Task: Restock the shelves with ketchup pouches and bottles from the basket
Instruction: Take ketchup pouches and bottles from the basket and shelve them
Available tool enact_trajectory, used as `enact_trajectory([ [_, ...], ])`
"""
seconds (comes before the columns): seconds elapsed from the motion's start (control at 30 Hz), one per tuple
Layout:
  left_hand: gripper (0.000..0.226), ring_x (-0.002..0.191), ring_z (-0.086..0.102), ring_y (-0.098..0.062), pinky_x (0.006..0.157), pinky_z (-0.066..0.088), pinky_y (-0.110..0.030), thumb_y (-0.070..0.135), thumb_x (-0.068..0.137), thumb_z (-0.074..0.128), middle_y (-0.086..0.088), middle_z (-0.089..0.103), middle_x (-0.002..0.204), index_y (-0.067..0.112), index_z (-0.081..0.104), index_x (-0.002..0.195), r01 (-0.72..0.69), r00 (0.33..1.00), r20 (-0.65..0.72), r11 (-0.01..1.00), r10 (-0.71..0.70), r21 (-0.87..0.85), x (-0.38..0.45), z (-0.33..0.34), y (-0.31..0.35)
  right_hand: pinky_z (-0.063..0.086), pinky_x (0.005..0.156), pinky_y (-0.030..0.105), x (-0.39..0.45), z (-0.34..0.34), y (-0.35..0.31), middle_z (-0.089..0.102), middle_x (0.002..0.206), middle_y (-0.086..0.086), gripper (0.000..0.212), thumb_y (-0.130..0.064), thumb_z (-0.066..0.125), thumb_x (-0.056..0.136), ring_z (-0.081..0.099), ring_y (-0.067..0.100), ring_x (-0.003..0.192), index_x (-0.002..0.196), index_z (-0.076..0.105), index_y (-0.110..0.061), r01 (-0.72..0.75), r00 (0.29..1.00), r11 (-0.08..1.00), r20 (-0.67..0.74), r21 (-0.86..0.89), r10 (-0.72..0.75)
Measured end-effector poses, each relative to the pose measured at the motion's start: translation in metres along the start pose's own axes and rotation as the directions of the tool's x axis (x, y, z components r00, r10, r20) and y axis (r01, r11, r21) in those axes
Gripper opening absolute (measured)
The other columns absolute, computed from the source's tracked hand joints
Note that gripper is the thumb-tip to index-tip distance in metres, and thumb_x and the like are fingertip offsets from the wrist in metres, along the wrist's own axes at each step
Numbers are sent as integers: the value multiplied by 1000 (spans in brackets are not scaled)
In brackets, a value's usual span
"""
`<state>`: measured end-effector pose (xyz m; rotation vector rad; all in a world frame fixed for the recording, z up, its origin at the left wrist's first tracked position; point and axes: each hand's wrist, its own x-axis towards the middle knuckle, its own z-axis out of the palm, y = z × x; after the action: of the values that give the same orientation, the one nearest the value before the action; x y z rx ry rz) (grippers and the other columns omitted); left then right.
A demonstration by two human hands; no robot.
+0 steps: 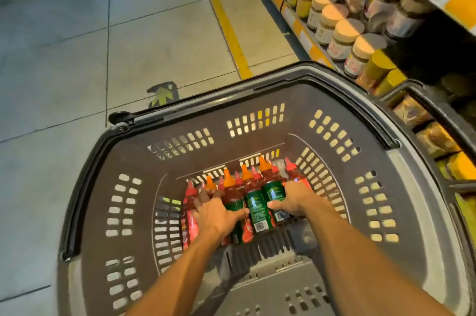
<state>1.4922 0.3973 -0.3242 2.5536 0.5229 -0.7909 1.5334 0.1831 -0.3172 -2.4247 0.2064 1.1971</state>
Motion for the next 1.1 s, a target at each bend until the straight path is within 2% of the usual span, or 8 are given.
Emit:
enact_trajectory([
  [0.17,87,127,51,-27,107,32,-44,65,70,77,8,65,125,35,42,144,-110,984,-157,985,89,-133,-18,-1,4,52,88,37,-3,-1,-2,69,114,15,46,-47,67,92,64,32,104,114,63,-7,31,999,999,-25,16,-30],
  [0.27,86,100,63,-13,106,43,-47,46,74,84,28,61,96,29,41,146,-210,970,-186,932,160,-296,-28,-4,6,50,77,33,-14,-11,-2,68,99,9,33,-44,67,93,63,26,87,95,62,-12,58,998,998,-34,24,-58],
  [0.4,77,99,65,-5,94,56,-32,28,76,87,11,66,119,23,49,142,-308,949,-198,845,244,-437,-42,-18,9,55,88,38,-44,-35,-6,69,105,12,40,-43,71,89,66,28,94,107,63,-8,92,990,994,-118,66,-83],
  [0.53,69,90,58,21,79,49,-7,26,73,89,27,61,106,35,54,131,-393,918,-276,732,283,-557,-63,-48,25,52,82,37,-93,-66,-20,68,110,17,51,-48,71,89,64,32,99,114,63,-5,110,972,993,-212,32,-100],
  [0.67,67,82,64,16,68,53,-12,32,69,90,20,64,103,37,55,126,-460,888,-314,608,337,-648,-96,-90,55,46,64,32,-160,-96,-30,62,89,9,42,-49,73,87,60,27,84,98,59,-10,150,925,987,-360,62,-118],
  [0.8,69,88,72,-9,77,61,-39,31,66,93,6,69,105,41,55,123,-494,858,-313,492,406,-716,-138,-122,92,54,68,34,-236,-114,-23,67,86,5,36,-47,78,81,66,21,82,89,59,-18,212,828,961,-556,177,-80],
  [0.9,66,90,72,-5,75,61,-33,39,61,94,10,71,105,49,56,114,-551,793,-299,416,531,-723,-178,-140,118,38,47,14,-304,-120,-5,60,65,-12,37,-46,83,78,56,1,62,73,49,-30,301,683,927,-729,222,-47],
  [1.1,74,98,68,-1,87,56,-30,42,59,94,15,70,111,43,59,124,-686,594,-295,280,748,-672,-272,-157,174,43,58,15,-437,-101,58,60,91,-17,55,-57,83,69,59,-2,80,104,53,-27,287,408,920,-903,266,134],
])
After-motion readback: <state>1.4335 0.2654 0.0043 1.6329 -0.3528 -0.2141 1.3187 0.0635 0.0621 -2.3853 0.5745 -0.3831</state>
